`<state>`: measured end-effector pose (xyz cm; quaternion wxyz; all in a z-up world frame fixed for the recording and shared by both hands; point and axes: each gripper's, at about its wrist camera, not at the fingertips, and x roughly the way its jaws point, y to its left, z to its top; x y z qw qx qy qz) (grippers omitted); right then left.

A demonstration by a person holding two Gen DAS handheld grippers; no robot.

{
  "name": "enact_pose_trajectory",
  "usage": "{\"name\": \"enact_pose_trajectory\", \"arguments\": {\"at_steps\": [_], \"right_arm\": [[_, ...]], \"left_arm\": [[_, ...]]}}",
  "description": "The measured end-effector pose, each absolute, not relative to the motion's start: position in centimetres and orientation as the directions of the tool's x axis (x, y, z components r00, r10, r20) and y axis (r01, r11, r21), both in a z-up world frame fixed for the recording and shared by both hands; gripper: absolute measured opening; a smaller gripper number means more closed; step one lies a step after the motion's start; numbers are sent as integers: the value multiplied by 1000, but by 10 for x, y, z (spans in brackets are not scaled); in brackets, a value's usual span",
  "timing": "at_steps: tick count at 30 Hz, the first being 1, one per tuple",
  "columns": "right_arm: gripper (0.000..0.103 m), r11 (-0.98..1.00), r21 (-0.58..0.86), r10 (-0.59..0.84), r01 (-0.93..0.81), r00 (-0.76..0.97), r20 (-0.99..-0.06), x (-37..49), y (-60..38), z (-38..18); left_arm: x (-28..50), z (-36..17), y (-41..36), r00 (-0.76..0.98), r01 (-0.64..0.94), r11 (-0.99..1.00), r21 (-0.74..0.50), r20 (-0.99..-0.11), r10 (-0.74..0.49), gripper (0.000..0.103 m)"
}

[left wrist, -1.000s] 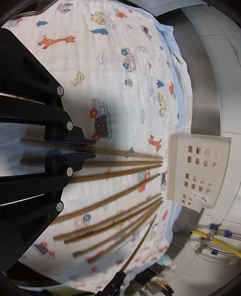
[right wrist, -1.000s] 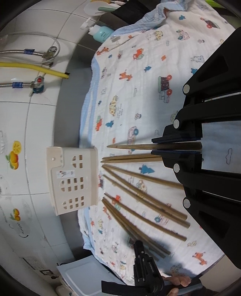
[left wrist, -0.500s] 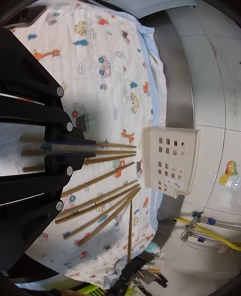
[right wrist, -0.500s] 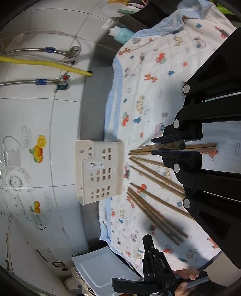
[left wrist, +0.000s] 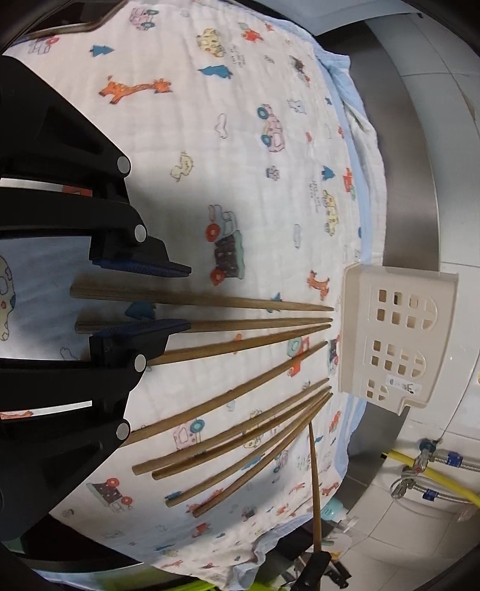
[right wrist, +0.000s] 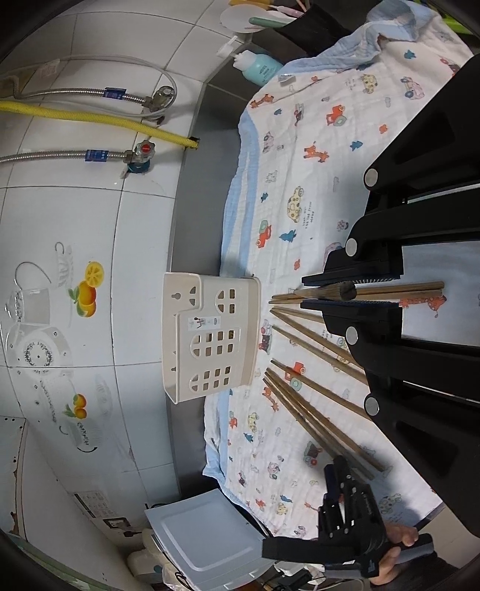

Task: Organize utensils
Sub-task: 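Lift the chopstick with the right tool and carry it toward the cream holder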

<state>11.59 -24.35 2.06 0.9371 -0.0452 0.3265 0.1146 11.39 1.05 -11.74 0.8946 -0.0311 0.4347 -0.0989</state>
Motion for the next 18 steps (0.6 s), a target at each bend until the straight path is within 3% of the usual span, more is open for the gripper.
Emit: {"name": "enact_pose_trajectory", "arguments": {"at_steps": [6,11,13,18], "right_arm": [[7,970,-10,184,-243,760,-623,116,-244,21],[7,970,-5,186,-241,761,-622,117,-244,19],[7,970,-7,185,-242,761,-622,117,-244,19],[7,969,-18,182,-246,764,-619,119,-243,22]], "left_arm": [[114,-121,11,604,151,980,-129,-772,-195,17],[115,-121,-3,609,170,985,-19,-784,-120,16],[118,-119,-5,605,163,987,-1,-790,-101,8],[121,-97,4,614,167,979,-121,-764,-199,5]]}}
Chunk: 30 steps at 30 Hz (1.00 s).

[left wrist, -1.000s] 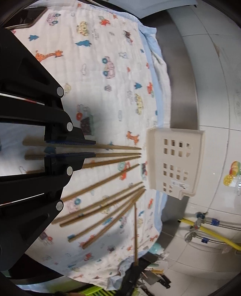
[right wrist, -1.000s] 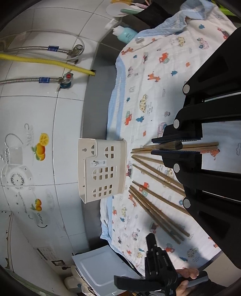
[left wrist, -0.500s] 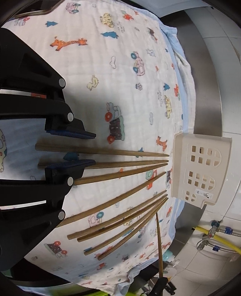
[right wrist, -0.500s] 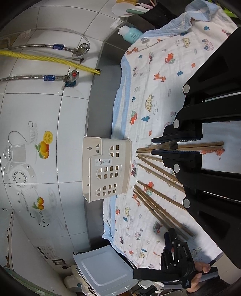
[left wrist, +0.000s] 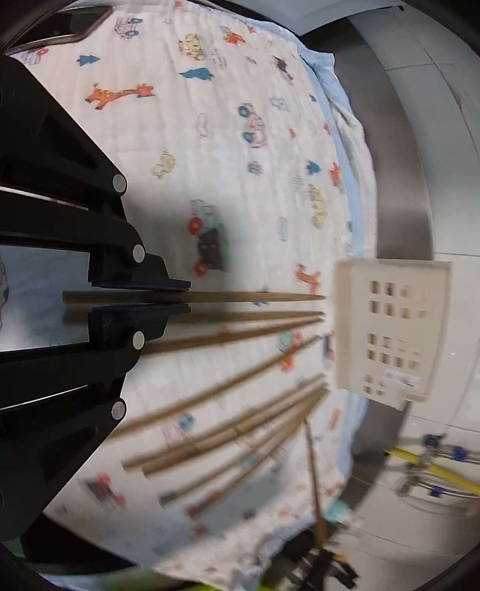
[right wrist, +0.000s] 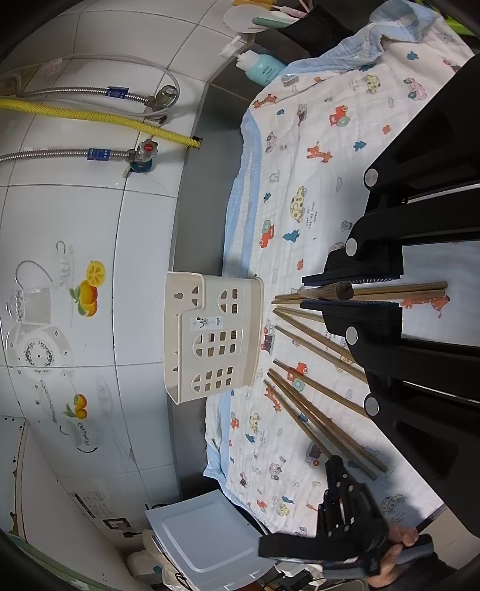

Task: Organize utensils
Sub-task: 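Lift the chopstick with the right tool and carry it toward the cream holder, then lower the chopstick into the cream holder and open the right tool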

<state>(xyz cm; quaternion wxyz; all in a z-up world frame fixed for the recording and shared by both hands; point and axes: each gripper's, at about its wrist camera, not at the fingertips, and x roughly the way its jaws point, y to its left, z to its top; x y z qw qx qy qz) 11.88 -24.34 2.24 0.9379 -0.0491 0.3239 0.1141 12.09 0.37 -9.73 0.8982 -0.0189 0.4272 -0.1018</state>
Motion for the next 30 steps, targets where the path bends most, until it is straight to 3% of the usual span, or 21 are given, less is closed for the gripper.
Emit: {"name": "enact_pose_trajectory", "arguments": {"at_steps": [8,17,30], "right_arm": [[7,968,-27,182,-249,775,-605,129,-241,33],[7,960,-23,212,-279,780,-589,144,-237,53],[7,932,-35,294,-361,807,-512,174,-233,154]], "left_arm": [[118,-51,11,693,206,955,-215,-657,-298,5],[133,-31,7,726,236,953,-192,-617,-304,5],[149,35,0,753,306,941,-144,-569,-332,5]]}}
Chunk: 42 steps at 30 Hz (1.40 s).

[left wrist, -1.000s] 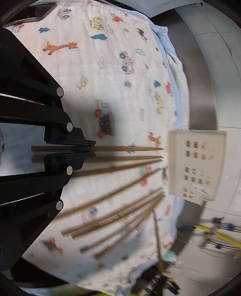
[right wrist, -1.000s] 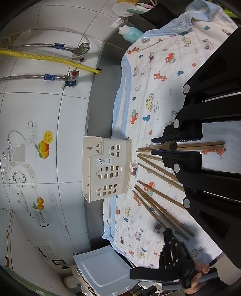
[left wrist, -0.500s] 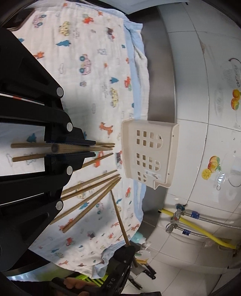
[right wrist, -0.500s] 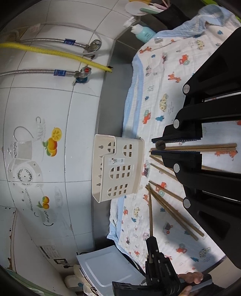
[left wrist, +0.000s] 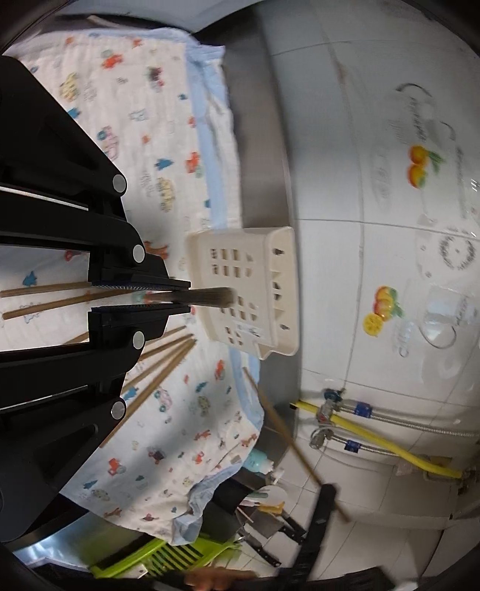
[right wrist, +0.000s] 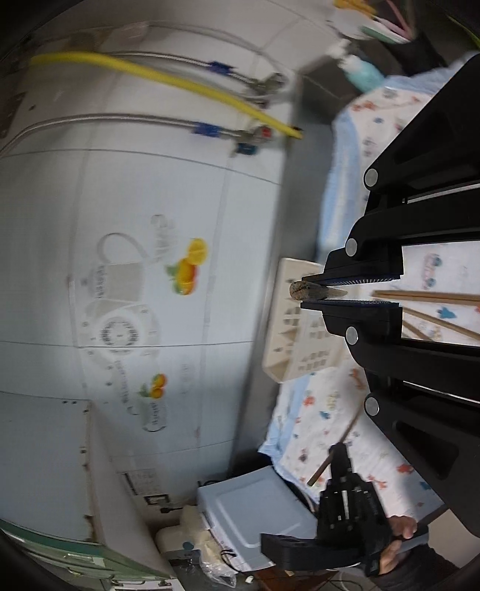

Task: Organize utensils
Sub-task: 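Lower the chopstick into the cream holder and open the right tool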

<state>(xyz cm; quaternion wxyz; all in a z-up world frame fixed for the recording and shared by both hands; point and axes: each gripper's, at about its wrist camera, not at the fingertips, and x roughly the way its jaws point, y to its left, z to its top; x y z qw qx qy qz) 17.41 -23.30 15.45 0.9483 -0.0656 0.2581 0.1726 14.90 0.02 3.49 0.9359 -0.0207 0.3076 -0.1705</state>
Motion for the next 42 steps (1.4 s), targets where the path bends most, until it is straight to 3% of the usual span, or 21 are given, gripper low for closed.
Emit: {"name": "enact_pose_trajectory", "arguments": {"at_steps": [6,20,23,34,42], "right_arm": [[7,928,-66,286,-368,812,-509,206,-220,183],[7,935,-62,241,-350,752,-614,270,-207,141],[7,933,-65,237,-354,741,-628,277,-205,133],[7,930,-72,228,-361,719,-656,295,-197,116],[7,933,-76,218,-352,719,-660,302,-197,111]], "left_arm": [[155,72,-7,780,331,937,-112,-526,-339,5],[186,160,-9,884,296,953,-61,-361,-298,5],[203,157,-10,892,255,966,-35,-378,-249,5],[274,114,-2,810,227,968,-107,-531,-249,5],[292,97,-8,793,213,972,-102,-563,-233,6]]}}
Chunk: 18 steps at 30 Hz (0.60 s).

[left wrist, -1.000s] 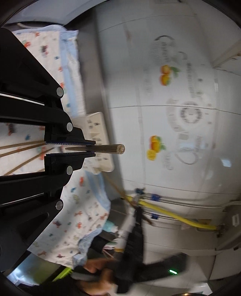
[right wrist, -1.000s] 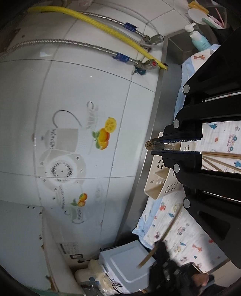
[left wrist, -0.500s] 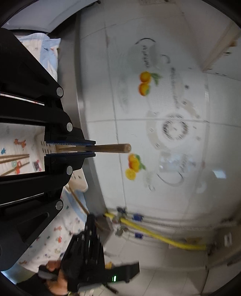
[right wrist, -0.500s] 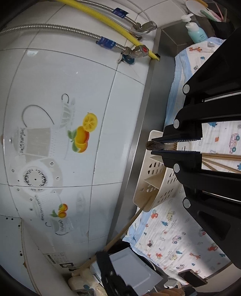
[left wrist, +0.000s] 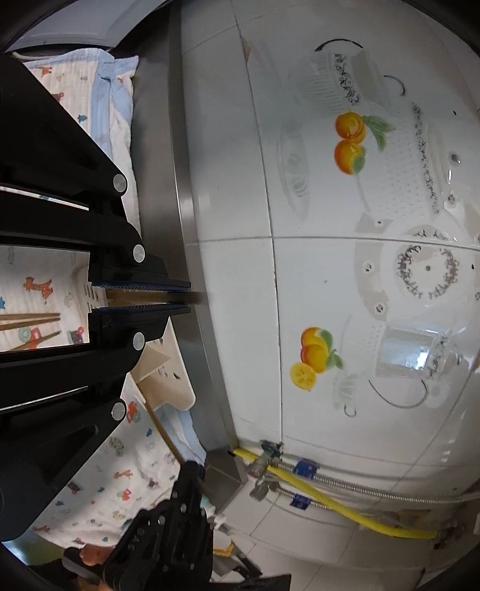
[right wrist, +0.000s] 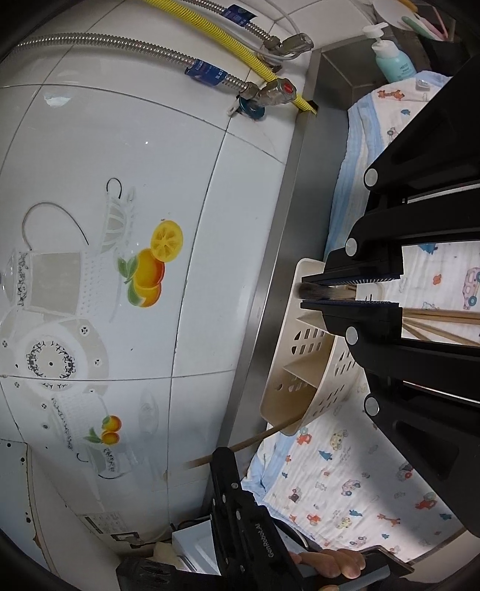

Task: Organize utensils
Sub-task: 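Lower the chopstick into the cream holder and open the right tool, then return the right tool to the chopsticks and grasp another chopstick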

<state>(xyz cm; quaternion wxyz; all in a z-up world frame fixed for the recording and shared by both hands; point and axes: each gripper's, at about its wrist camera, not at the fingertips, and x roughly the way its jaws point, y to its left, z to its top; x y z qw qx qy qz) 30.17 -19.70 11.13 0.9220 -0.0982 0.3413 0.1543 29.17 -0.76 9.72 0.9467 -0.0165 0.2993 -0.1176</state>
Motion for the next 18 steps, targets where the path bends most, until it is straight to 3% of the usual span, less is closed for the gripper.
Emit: {"name": "enact_pose_trajectory", "arguments": {"at_steps": [9,18], "right_arm": [[12,939,-70,224,-337,753,-619,286,-209,126],[12,940,-54,248,-337,783,-570,221,-229,130]], "left_arm": [[277,113,-3,826,213,972,-101,-514,-234,8],[212,123,10,851,211,971,-115,-467,-240,10]]}}
